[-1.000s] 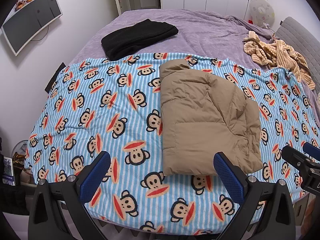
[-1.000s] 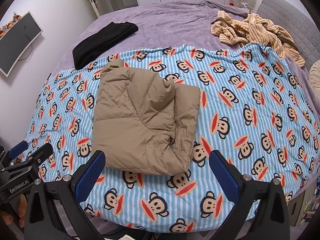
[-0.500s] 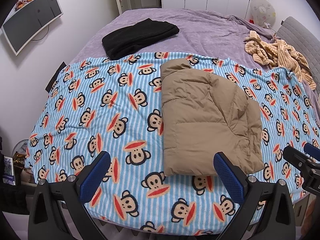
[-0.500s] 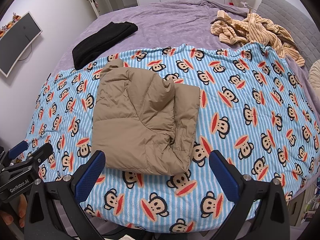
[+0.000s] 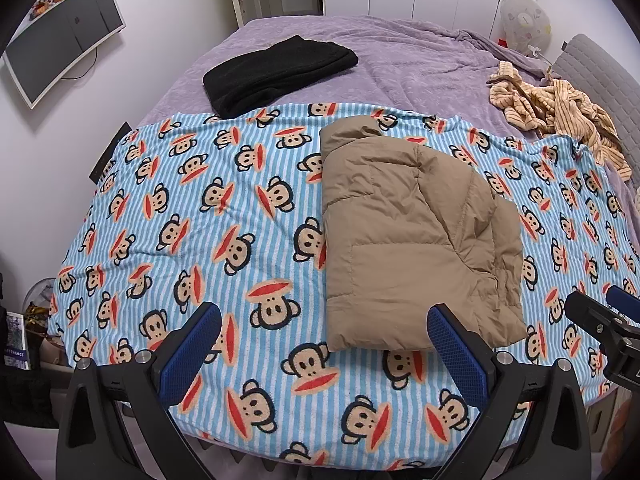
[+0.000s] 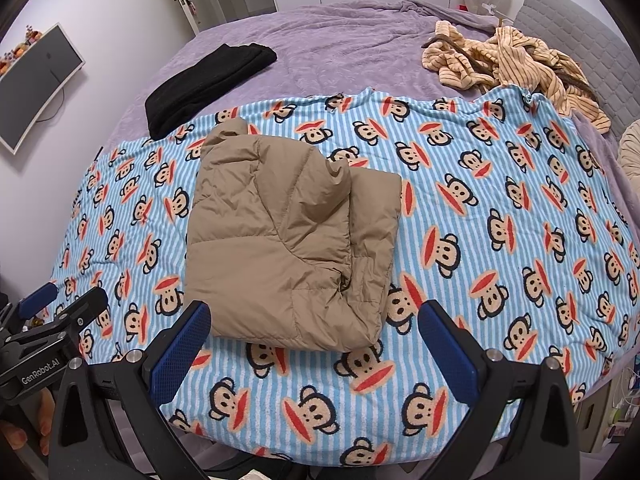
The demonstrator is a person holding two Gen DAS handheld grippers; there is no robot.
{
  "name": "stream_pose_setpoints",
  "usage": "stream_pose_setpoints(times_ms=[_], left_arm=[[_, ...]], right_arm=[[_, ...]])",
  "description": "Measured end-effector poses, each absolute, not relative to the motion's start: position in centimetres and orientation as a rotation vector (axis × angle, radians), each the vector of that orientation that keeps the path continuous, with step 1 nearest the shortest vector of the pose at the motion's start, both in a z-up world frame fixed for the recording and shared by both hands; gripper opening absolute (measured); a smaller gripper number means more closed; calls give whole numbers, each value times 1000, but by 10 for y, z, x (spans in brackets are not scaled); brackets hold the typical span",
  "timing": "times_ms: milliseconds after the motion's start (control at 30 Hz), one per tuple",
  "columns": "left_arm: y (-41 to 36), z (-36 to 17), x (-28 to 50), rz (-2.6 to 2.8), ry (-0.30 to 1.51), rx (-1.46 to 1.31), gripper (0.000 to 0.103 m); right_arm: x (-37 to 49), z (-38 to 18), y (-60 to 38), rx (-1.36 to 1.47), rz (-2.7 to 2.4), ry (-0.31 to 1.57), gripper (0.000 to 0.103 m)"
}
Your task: Fold large clothes
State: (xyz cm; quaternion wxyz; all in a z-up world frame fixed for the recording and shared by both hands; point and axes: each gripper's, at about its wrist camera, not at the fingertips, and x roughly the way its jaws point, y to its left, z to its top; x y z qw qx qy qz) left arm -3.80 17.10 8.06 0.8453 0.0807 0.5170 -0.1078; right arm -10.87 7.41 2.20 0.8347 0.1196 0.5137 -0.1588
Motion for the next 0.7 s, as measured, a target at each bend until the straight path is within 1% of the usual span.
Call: stream_pose_setpoints(times_ms=[700], left_arm=[[170,81,-39,-225,1092,169,103]], right_arm=[[-108,22,76,254,-338,1088,103]])
